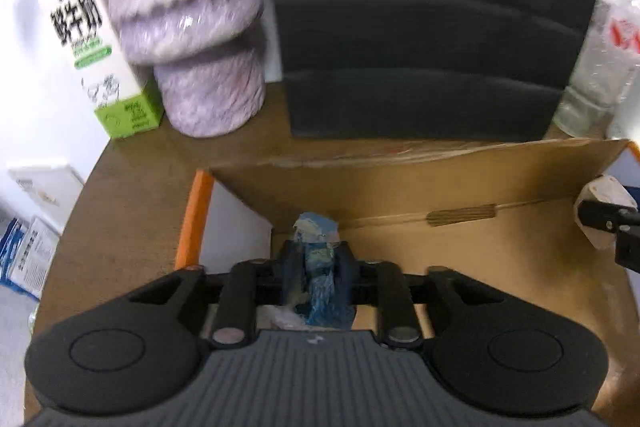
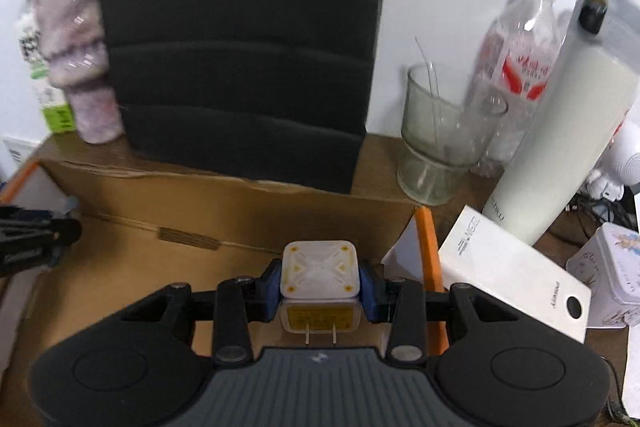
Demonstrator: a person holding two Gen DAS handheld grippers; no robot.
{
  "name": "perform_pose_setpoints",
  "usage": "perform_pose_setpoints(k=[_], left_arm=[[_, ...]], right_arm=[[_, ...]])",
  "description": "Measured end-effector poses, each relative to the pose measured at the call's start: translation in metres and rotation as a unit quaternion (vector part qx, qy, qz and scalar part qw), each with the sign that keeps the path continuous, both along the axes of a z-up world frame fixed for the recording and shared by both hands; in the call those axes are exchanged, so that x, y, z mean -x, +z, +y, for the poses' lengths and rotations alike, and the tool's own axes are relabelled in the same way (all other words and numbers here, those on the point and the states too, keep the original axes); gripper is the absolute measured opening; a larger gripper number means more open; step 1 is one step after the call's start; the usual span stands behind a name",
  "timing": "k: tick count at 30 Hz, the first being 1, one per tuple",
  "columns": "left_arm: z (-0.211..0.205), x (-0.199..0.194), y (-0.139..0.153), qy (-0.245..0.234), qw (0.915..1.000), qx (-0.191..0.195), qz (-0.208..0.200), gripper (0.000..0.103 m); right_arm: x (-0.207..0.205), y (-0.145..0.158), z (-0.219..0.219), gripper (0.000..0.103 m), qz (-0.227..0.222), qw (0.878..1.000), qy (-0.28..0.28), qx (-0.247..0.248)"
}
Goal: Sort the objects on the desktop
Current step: 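Carry both items into the cardboard box and open both tools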
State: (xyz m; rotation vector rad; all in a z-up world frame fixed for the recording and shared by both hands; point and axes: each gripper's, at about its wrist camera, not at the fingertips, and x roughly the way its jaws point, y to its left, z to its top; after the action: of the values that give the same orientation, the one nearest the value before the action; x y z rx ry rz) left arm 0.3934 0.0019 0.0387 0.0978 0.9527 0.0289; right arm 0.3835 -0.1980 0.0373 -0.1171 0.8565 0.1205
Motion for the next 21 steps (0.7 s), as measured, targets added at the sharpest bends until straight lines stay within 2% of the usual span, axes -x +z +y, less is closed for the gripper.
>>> perform_pose_setpoints(k=[1, 2, 3, 4, 5, 8, 9, 11, 12, 13, 15, 16, 21], left_arm=[[0.001, -0.002, -0.002, -0.002, 0.9999, 0.014, 0.009, 0.032], [0.002, -0.003, -0.003, -0.004, 0.9997, 0.022, 0.013, 0.04], [0.0, -0.003, -0.003, -0.01, 0.9995, 0.025, 0.013, 0.048], [-0.001, -0.002, -0.002, -0.015, 0.9995, 0.025, 0.01, 0.051], [-0.003, 0.0, 0.0, -0.017, 0.9996, 0.024, 0.004, 0.058], [-0.007, 0.008, 0.016, -0.019, 0.9995, 0.022, -0.008, 0.089], [-0.005, 0.014, 0.026, -0.014, 0.9994, 0.026, -0.02, 0.091], [0.001, 0.023, 0.043, -0.002, 0.9987, 0.039, -0.032, 0.094], [0.003, 0.029, 0.05, 0.005, 0.9984, 0.046, -0.031, 0.103], [0.007, 0.037, 0.057, 0.019, 0.9981, 0.05, -0.029, 0.103], [0.013, 0.059, 0.067, 0.035, 0.9973, 0.055, -0.032, 0.103], [0.016, 0.068, 0.07, 0.036, 0.9973, 0.057, -0.03, 0.103], [0.019, 0.136, 0.087, 0.05, 0.9957, 0.063, -0.045, 0.103]], right_arm=[[0.0, 0.002, 0.001, 0.037, -0.008, 1.0, 0.002, 0.001], [0.0, 0.003, 0.002, 0.038, -0.017, 1.0, 0.001, 0.003], [-0.001, 0.003, 0.003, 0.046, -0.017, 1.0, -0.001, 0.009], [-0.005, 0.002, 0.002, 0.052, -0.01, 1.0, -0.002, 0.014], [-0.008, 0.002, -0.001, 0.055, -0.007, 1.0, 0.002, 0.002], [-0.005, 0.011, -0.008, 0.059, 0.008, 1.0, -0.004, -0.027], [-0.002, 0.015, -0.009, 0.066, 0.012, 0.999, 0.002, -0.039], [0.009, 0.027, -0.013, 0.073, 0.015, 0.998, 0.008, -0.058], [0.015, 0.033, -0.014, 0.075, 0.016, 0.998, 0.01, -0.062], [0.022, 0.039, -0.015, 0.076, 0.019, 0.998, 0.012, -0.064], [0.04, 0.05, -0.018, 0.087, 0.02, 0.997, 0.013, -0.077], [0.055, 0.055, -0.02, 0.09, 0.014, 0.996, 0.017, -0.088], [0.117, 0.063, -0.021, 0.09, 0.002, 0.995, 0.019, -0.102]])
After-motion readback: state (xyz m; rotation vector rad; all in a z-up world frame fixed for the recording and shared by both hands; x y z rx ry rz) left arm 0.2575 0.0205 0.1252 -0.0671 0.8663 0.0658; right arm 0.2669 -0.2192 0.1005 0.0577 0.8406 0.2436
